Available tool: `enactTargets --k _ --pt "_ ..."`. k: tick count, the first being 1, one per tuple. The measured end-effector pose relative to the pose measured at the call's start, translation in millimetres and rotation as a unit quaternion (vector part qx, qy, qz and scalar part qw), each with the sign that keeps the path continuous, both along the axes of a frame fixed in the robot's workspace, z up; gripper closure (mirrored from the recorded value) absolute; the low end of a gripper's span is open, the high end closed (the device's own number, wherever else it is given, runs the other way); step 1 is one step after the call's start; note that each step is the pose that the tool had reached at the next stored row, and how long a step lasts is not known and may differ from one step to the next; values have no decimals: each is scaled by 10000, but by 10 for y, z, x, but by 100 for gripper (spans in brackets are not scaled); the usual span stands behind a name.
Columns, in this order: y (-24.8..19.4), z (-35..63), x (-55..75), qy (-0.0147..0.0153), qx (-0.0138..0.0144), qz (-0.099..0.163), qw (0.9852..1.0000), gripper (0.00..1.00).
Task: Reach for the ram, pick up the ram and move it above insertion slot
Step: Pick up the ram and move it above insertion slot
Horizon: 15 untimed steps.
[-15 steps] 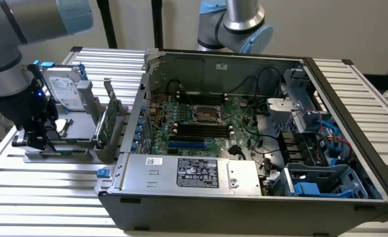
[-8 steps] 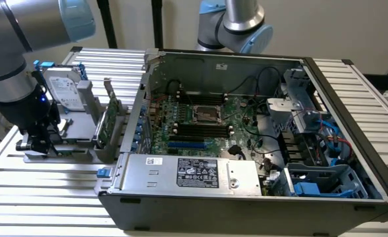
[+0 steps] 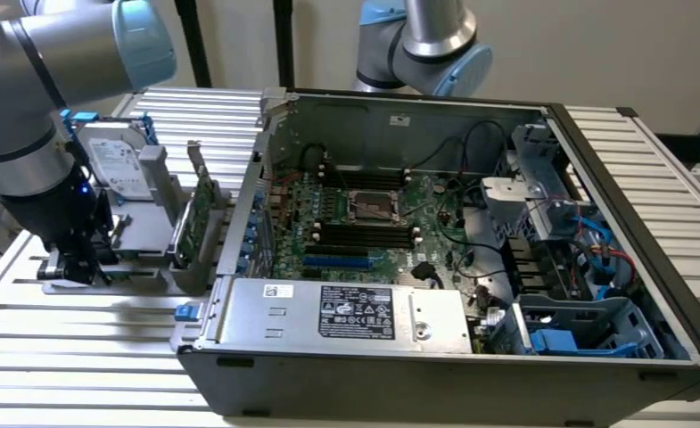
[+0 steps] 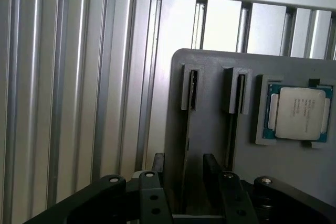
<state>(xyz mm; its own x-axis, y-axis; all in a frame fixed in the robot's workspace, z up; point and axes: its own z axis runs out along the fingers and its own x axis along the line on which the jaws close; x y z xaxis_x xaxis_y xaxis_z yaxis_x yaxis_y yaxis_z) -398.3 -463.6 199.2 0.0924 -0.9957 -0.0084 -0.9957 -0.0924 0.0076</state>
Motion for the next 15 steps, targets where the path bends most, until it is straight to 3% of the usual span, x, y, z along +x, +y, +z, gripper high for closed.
enactTargets --k 8,12,13,14,15 --pt "0 -55 15 3 71 0 10000 58" --pt "0 -55 15 2 75 0 10000 60" --pt "0 -55 15 3 74 0 10000 66" --pt "0 -55 15 2 75 0 10000 66" --pt "0 -55 15 2 75 0 10000 78"
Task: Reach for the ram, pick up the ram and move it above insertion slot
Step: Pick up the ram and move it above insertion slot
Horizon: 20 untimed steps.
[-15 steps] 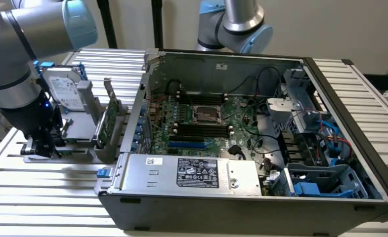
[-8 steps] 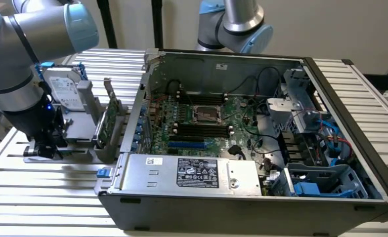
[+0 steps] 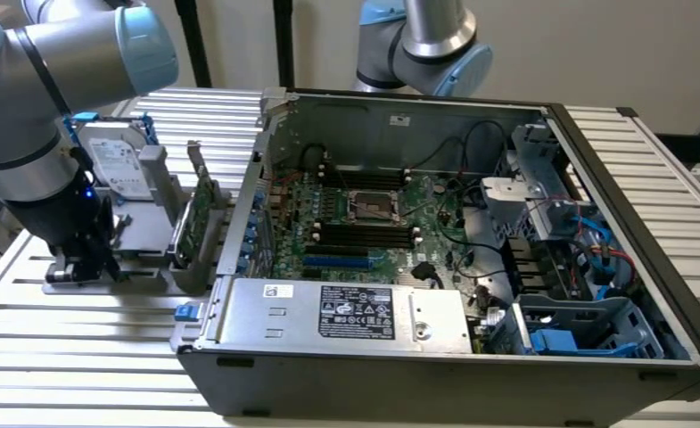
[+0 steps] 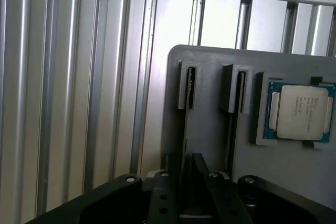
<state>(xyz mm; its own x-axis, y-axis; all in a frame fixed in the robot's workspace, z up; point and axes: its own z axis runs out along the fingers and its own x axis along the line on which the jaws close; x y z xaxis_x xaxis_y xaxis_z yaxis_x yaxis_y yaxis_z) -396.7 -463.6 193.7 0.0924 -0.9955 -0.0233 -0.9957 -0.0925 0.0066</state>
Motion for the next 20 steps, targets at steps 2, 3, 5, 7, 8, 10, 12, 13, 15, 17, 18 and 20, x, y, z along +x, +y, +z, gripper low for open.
enactTargets --k 2,3,5,7,8,10,12,13,15,17,18,20 --pt "0 0 0 0 0 0 10000 84" --pt "0 0 0 1 0 0 10000 84" --pt "0 0 0 0 0 0 10000 86" --pt "0 0 0 0 0 0 10000 86" --pt "0 0 0 0 0 0 10000 86" --pt "0 0 0 0 4 0 10000 86" --pt "-1 1 0 0 11 0 10000 86" --pt "-2 3 0 1 19 -1 10000 86" --pt "-2 15 1 0 36 -3 10000 86" --pt "-5 49 2 0 51 -4 10000 86" --pt "-6 74 2 1 60 -5 10000 86" --pt "-10 140 4 2 75 -7 10000 86"
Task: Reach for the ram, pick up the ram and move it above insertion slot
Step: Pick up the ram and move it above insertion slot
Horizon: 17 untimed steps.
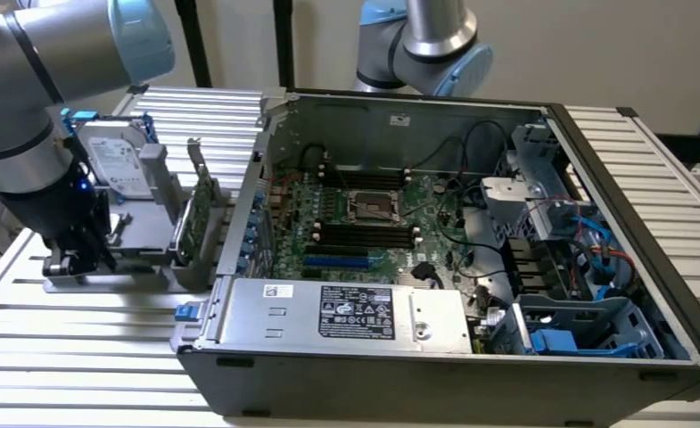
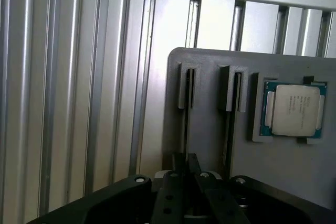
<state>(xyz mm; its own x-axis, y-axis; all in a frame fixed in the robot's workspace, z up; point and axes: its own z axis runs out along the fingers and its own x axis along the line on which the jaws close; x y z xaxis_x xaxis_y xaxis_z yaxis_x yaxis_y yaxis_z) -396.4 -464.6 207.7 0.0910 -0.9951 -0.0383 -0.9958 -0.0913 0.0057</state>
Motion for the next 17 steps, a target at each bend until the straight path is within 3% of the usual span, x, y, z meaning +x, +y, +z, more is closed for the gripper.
enactTargets --k 17 --pt "-68 772 65 17 6 -4 10000 86"
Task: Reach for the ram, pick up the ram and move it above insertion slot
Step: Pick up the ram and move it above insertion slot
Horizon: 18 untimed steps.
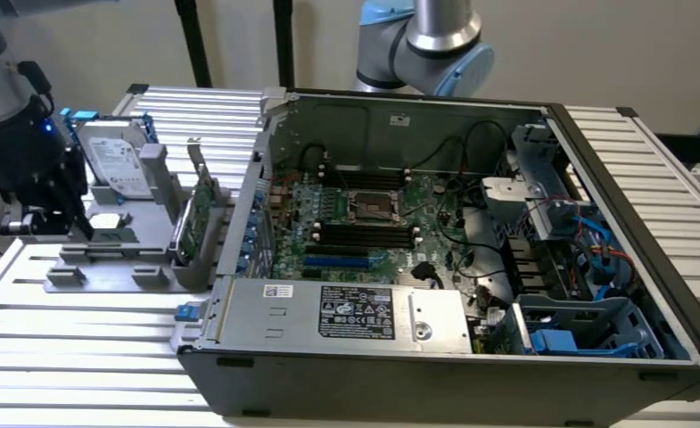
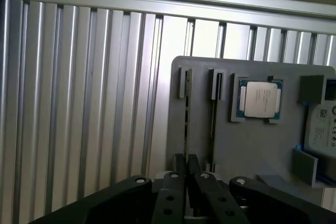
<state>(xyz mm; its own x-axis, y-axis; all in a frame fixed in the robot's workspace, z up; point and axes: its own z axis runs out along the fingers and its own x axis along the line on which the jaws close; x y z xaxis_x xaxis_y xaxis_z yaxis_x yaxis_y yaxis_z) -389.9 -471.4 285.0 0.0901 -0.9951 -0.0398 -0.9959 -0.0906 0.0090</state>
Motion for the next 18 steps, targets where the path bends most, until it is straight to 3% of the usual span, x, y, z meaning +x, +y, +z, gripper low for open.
enactTargets --k 18 --pt "0 812 773 37 5 0 10000 86"
